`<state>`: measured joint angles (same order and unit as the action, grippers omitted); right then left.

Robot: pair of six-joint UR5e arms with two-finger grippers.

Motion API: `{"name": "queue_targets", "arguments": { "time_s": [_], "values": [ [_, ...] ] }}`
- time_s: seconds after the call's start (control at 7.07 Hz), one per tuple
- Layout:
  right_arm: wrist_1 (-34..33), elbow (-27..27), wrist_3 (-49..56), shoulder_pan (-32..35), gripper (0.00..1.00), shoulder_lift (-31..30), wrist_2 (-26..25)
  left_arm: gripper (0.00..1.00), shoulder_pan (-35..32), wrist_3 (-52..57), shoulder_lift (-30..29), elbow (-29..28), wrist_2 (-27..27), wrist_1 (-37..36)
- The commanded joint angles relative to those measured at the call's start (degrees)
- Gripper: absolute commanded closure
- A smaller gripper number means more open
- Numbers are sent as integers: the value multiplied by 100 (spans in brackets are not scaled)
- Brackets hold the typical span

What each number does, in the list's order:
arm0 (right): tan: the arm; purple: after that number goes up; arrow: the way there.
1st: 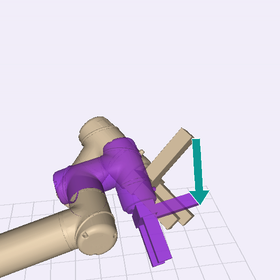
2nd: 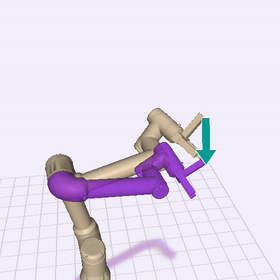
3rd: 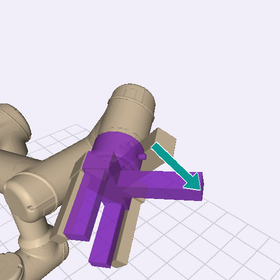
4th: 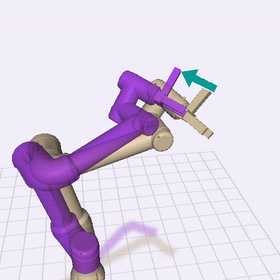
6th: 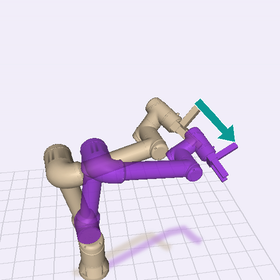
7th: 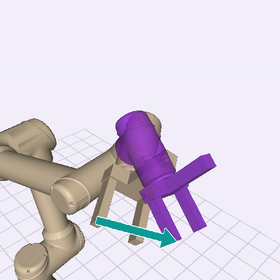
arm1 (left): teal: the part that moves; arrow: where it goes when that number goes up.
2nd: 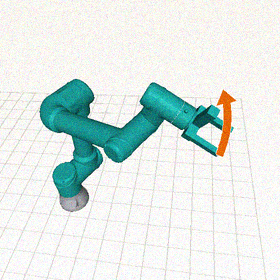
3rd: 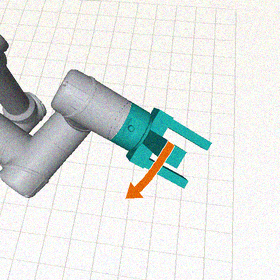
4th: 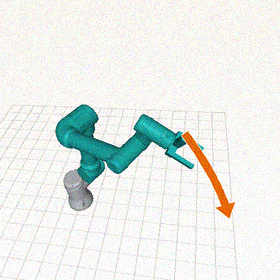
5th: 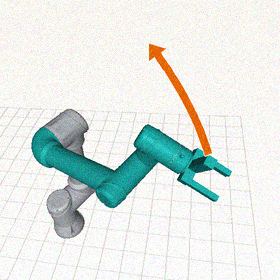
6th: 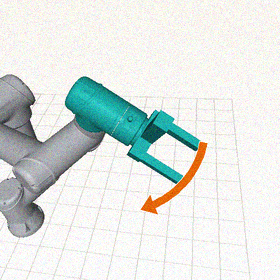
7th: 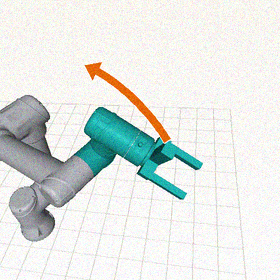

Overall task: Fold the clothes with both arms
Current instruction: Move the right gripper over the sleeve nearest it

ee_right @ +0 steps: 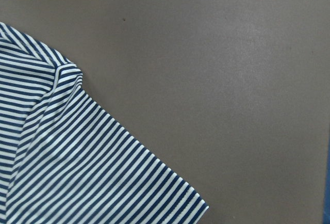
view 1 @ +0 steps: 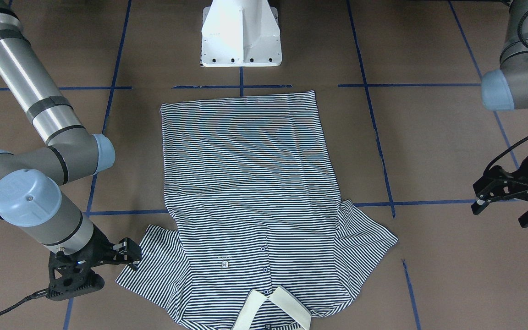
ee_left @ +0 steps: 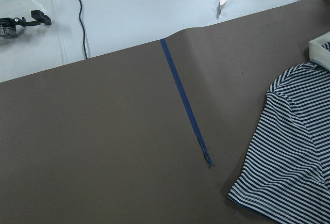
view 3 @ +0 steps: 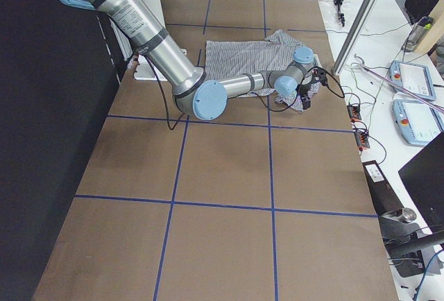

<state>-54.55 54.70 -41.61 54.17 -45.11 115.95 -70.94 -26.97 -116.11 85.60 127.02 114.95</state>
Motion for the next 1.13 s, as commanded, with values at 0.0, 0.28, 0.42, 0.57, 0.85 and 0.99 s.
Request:
{"name": "queue_targets", "arguments": {
  "time_s": [0.0,0.28,0.42,0.57,0.85,0.99],
  "values": [
    [269,-345,-5,-99,4,46,-230,0,2,-114,-8,27,-1,1],
    [270,-590,-5,-178,12,264,-362,0,2,-115,-17,27,-1,1],
    [270,-670,-5,-204,17,309,-371,0,2,-115,-17,27,-1,1],
    [270,-688,-5,-213,20,310,-389,0,2,-133,-25,36,-1,1],
    [270,-689,-5,-222,22,292,-389,0,2,-141,-43,45,-1,1],
    [270,-689,-5,-222,22,275,-389,0,2,-150,-43,80,-1,-8]
  ]
}}
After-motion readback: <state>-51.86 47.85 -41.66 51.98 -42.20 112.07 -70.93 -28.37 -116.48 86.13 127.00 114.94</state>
